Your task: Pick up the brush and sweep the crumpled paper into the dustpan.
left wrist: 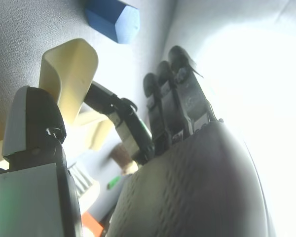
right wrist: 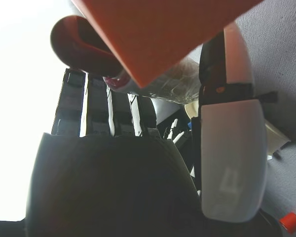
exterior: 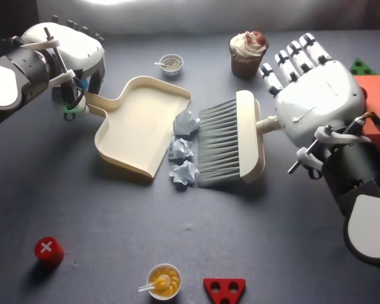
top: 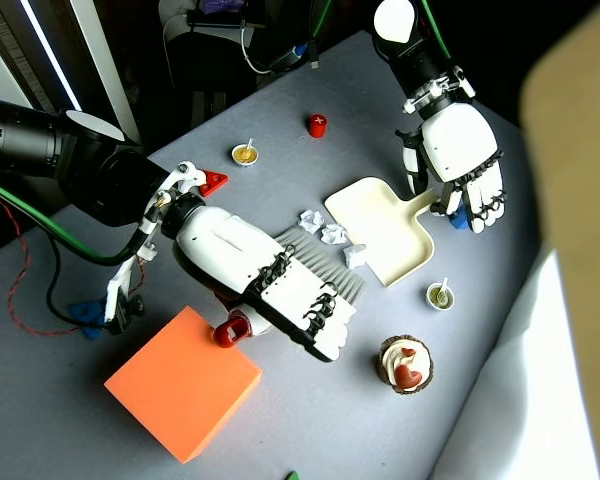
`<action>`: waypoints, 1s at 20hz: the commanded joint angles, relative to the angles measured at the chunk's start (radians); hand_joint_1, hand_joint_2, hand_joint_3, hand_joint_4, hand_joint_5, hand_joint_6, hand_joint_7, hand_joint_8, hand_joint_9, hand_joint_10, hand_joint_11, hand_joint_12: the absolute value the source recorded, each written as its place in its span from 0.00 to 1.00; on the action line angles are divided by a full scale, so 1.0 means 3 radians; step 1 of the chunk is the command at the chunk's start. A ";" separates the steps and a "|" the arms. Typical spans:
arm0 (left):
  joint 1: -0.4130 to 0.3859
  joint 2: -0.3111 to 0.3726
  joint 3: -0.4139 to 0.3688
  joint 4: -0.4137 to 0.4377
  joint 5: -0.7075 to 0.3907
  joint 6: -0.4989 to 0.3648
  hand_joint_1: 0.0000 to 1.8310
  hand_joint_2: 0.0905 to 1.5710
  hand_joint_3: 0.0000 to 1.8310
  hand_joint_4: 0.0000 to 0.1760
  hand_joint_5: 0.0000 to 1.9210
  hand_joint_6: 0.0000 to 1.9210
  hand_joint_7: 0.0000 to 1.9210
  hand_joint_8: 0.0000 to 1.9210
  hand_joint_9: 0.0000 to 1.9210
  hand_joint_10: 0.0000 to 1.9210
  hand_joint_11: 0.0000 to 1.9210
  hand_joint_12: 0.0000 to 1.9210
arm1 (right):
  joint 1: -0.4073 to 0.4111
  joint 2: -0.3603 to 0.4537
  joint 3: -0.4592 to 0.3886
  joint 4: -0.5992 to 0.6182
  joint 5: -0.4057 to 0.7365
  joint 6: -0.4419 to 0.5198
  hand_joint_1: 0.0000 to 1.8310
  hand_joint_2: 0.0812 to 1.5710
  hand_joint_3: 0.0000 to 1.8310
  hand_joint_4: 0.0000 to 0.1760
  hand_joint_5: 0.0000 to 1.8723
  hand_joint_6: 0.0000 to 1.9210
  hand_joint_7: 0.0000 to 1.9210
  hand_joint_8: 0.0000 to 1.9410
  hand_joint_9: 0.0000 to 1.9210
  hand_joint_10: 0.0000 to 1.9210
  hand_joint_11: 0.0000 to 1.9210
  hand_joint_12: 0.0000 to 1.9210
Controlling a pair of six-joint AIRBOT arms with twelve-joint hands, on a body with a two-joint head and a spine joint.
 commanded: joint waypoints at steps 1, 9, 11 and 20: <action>-0.0038 0.0039 0.0026 0.0122 0.0271 0.0003 0.64 0.67 0.00 0.00 0.56 0.43 0.18 0.00 0.15 0.00 0.17 0.01 | 0.0004 0.0007 0.0028 -0.0267 -0.0285 -0.0019 0.58 0.61 0.00 0.00 0.09 0.00 0.09 0.00 0.08 0.00 0.09 0.01; -0.0018 0.0043 0.0027 0.0123 0.0267 0.0003 0.64 0.66 0.00 0.00 0.57 0.40 0.18 0.00 0.16 0.00 0.18 0.02 | 0.0000 -0.0105 0.0210 -0.0336 -0.0286 0.0006 0.58 0.58 0.00 0.00 0.07 0.00 0.07 0.00 0.09 0.00 0.10 0.01; -0.0013 0.0042 0.0024 0.0123 0.0267 0.0003 0.64 0.66 0.00 0.00 0.57 0.40 0.19 0.00 0.16 0.00 0.18 0.02 | 0.0000 -0.0135 0.0247 -0.0367 -0.0286 0.0016 0.55 0.58 0.00 0.00 0.04 0.00 0.04 0.00 0.07 0.00 0.09 0.01; -0.0002 0.0041 0.0010 0.0117 0.0265 0.0002 0.64 0.67 0.00 0.00 0.55 0.44 0.18 0.00 0.15 0.00 0.15 0.01 | -0.0006 -0.0174 0.0270 -0.0409 -0.0299 0.0043 0.60 0.60 0.00 0.00 0.30 0.00 0.36 0.01 0.35 0.01 0.29 0.04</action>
